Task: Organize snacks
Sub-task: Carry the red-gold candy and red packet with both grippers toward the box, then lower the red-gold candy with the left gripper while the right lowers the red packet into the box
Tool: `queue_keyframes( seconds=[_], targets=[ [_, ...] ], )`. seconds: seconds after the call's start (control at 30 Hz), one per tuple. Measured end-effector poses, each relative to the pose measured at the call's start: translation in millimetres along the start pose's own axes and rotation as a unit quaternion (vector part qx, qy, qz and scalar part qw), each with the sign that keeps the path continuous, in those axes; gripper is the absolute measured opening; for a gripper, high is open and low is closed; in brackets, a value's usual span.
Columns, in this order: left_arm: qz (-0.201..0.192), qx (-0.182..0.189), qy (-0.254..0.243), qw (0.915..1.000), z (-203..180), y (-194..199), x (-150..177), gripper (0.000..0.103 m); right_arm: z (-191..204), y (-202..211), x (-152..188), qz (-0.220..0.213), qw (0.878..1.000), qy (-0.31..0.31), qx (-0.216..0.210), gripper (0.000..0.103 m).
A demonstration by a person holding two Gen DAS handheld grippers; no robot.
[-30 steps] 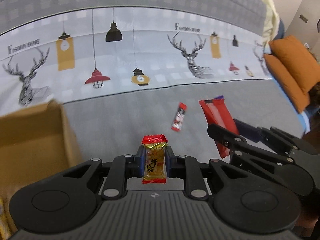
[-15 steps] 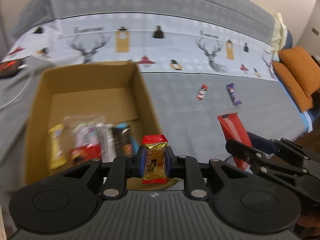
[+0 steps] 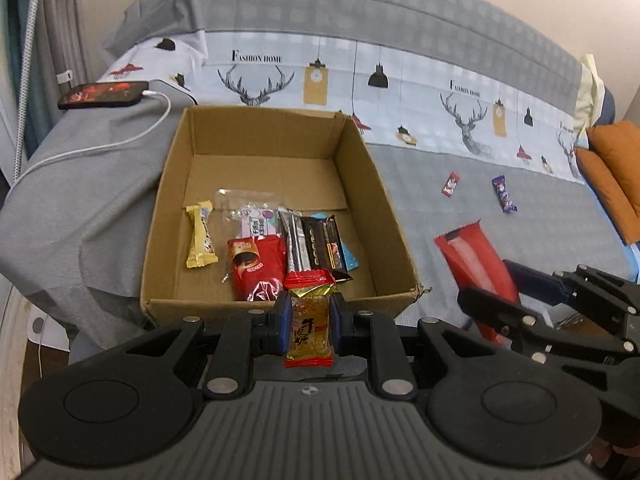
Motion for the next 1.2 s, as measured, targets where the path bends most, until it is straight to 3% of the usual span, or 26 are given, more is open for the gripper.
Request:
queue_keyframes(
  seconds=[0.4, 1.2],
  targets=[
    [-0.019, 0.009, 0.003, 0.9998, 0.4, 13.2, 2.0, 0.022, 14.8, 6.7, -1.8, -0.007, 1.000, 0.022, 0.004, 0.045],
    [0.004, 0.005, 0.020, 0.9998, 14.6, -16.2, -7.3, 0.022, 8.9, -20.5, -4.1, 0.028, 0.999, 0.016, 0.006, 0.045]
  ],
)
Point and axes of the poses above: each gripper's, at about its wrist camera, not at the fingertips, and y roughly against the way its jaws point, z to its left, x to its underside, the point moved 3 cm from there along -y, roughly the way its jaws point, and after that the axes turned 12 degrees about -x, right-handed, at the moved point
